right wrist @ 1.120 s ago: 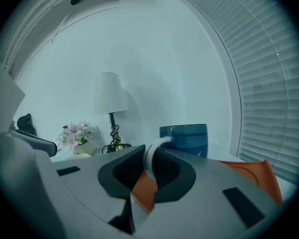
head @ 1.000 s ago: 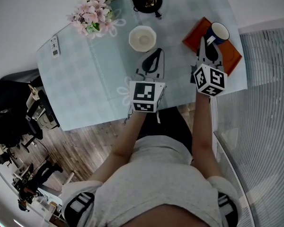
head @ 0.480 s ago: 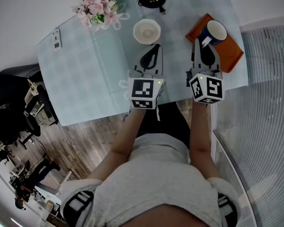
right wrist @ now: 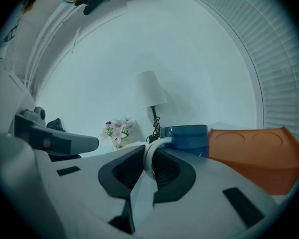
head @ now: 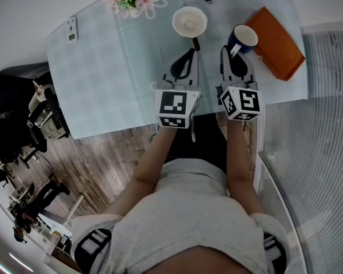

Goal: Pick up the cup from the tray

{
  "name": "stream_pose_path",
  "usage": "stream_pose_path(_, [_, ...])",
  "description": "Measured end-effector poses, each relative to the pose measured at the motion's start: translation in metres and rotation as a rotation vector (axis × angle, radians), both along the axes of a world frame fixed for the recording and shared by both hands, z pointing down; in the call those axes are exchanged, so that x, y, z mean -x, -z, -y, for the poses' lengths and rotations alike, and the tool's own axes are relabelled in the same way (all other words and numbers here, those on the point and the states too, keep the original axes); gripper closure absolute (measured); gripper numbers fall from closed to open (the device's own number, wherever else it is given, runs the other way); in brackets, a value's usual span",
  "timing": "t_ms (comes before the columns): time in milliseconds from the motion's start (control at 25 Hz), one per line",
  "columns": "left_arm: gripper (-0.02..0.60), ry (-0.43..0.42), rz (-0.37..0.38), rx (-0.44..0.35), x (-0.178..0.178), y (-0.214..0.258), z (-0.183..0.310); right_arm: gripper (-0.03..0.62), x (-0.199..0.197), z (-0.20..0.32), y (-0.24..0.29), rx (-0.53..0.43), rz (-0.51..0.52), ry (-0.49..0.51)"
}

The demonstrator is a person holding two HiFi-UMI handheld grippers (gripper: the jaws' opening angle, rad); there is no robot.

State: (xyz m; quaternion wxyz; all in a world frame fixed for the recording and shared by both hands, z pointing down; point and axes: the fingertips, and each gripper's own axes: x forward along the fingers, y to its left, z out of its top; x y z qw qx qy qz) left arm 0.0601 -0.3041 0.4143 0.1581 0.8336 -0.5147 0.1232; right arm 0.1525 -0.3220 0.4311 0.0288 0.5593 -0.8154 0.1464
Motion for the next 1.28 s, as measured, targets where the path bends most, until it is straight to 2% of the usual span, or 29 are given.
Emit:
stream_pose_path(520, [0.577,0.038,0.014,0.044,0.023,-0.025,-0.004,0.553,0.024,0.014,-0.053,0.091,-0.019,0.054])
stream_pose_path(960, [0.577,0.033,0.009,0.07,0.023,-0.035,-0.012,0.551,0.025,0.001,-0.062,0.078,-0.045,0.046])
stream_pose_path(1280, [0.577,0.002,0.01,0.07,0.014,-0.036,-0.02,0.551,0.027,-0.021,-0.085,0.093,-0.119,0.016])
